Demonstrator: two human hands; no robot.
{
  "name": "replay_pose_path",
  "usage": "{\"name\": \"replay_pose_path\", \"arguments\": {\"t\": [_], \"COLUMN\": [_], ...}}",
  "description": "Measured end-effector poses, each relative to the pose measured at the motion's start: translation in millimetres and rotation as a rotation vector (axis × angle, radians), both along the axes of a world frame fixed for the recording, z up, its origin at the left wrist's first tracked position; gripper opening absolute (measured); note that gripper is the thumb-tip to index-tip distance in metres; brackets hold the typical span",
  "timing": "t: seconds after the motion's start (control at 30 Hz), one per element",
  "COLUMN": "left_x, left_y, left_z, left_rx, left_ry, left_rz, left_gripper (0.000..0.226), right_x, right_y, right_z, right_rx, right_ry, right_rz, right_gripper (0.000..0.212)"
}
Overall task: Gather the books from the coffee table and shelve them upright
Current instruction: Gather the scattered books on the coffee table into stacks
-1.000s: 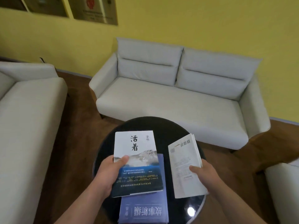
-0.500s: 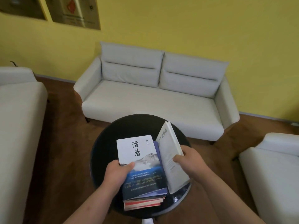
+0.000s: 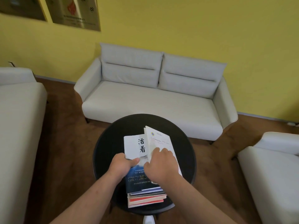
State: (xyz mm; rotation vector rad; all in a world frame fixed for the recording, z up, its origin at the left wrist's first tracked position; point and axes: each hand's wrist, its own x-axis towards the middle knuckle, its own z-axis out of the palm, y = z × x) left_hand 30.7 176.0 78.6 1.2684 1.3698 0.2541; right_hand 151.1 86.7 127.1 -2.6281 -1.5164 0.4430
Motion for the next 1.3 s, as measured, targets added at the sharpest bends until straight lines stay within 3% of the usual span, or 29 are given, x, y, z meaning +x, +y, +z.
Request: {"name": "replay_pose_path", "arguments": {"t": [0.07, 0.2, 0.23, 0.3, 0.37, 0.43, 0.57, 0.8, 1.0, 1.17, 1.3], "left_x": [-2, -1, 0, 1, 3, 5, 4, -5, -7, -5, -7], "left_y": [-3, -5, -4, -5, -8, -12, -11, -6, -3, -4, -6], "left_z": [-1, 3, 3, 0, -1, -3, -10, -14, -21, -22, -26], "left_rx": [-0.014, -0.135, -0.143, -0.151, -0.181, -0.188, -0.131, -0.241, -0.248, -0.271, -0.265], "left_ry": [-0.057, -0.147, -0.143, -0.152, -0.211, -0.299, -0.327, -0.403, -0.443, -0.44, -0.38], "left_rz": [0.032, 0.159, 0.154, 0.136, 0.117, 0.122, 0.075, 0.041, 0.062, 0.078, 0.136], "left_gripper": [0.013, 0.04, 0.039, 0.037, 0.041, 0.049, 0.071, 0.057, 0.049, 0.048, 0.043], "right_x": [-3, 26, 39, 64, 79, 81, 68, 63, 58, 73, 75], "right_y": [-3, -6, -5, -2, 1, 4, 8, 10, 15, 4, 2], "right_z": [-10, -18, -20, -25, -34, -50, -65, -66, -71, -80, -83], "right_rx": [-0.055, -0.095, -0.074, -0.071, -0.09, -0.046, 0.09, 0.047, 0.028, 0.007, -0.056], "right_ry": [-0.072, -0.058, -0.034, 0.041, 0.334, 0.56, 0.727, 1.0, 1.076, 1.477, 1.624], "right_rz": [0.107, 0.233, 0.176, -0.058, -0.272, -0.335, -0.294, -0.3, -0.343, -0.55, -0.509], "right_gripper": [0.051, 0.048, 0.054, 0.089, 0.114, 0.104, 0.092, 0.071, 0.07, 0.064, 0.053]}}
